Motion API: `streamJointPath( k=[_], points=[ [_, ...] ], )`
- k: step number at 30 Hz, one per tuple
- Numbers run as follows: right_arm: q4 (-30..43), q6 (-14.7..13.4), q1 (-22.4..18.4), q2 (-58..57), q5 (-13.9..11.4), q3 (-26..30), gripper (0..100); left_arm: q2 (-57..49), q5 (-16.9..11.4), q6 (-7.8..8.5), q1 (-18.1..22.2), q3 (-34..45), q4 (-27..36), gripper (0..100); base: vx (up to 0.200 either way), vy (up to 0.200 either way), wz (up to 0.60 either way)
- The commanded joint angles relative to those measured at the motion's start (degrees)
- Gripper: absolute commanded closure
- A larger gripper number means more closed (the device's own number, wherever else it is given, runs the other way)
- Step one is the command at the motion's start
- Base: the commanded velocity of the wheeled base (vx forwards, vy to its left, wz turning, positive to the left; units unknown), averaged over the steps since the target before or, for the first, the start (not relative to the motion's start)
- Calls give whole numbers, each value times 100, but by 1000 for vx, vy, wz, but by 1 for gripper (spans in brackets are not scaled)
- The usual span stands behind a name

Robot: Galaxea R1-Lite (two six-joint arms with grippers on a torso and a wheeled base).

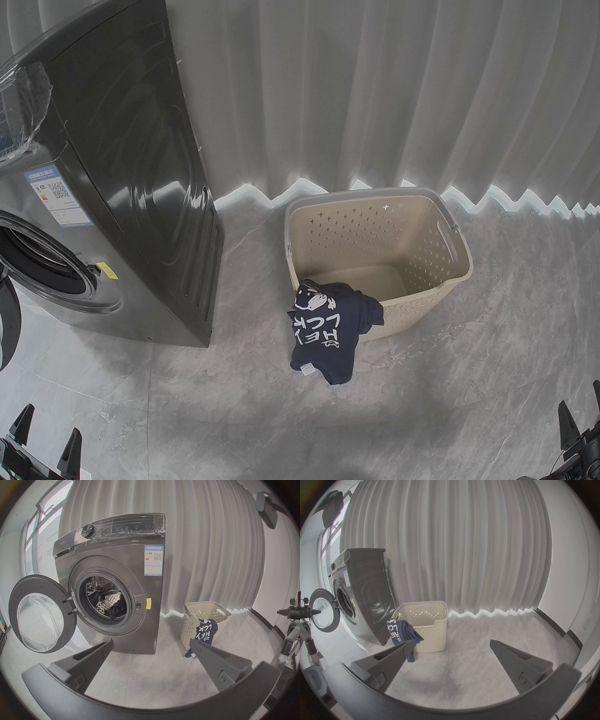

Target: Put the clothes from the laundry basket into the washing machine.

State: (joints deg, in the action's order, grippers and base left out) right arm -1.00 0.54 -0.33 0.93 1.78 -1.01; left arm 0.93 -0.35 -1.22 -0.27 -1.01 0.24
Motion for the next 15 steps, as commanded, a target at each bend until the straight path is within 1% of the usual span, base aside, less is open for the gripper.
streamJointPath(
  k=[1,2,3,4,6,8,9,11,13,15],
  points=[
    [-146,-18,59,162,-11,-989,0,-93,0,-10,0,101,2,0,0,0,0],
    [-146,-45,86,540,-11,-1323,0,-93,0,-1,0,101,2,0,0,0,0],
    [-146,-54,130,936,-11,-1542,0,-93,0,8,0,101,2,0,0,0,0],
    [-155,-54,174,1234,-20,-1639,0,-93,0,8,0,92,2,0,0,0,0],
    [-234,-71,323,1867,-81,-1665,0,-93,0,-10,0,101,2,0,0,0,0],
    [-252,-124,534,2597,-257,-1648,0,-93,0,-10,0,101,2,0,0,0,0],
    [-296,-221,692,3036,-363,-1657,0,-93,0,-10,0,101,2,0,0,0,0],
    [-638,-546,1035,3827,-477,-1674,0,-93,0,-36,0,101,2,0,0,0,0],
    [-1183,-880,1518,4601,-486,-1648,0,-93,0,-54,0,101,2,0,0,0,0],
    [-1693,-1073,2002,5181,-442,-1595,0,-93,0,-45,0,101,2,0,0,0,0]
  ],
)
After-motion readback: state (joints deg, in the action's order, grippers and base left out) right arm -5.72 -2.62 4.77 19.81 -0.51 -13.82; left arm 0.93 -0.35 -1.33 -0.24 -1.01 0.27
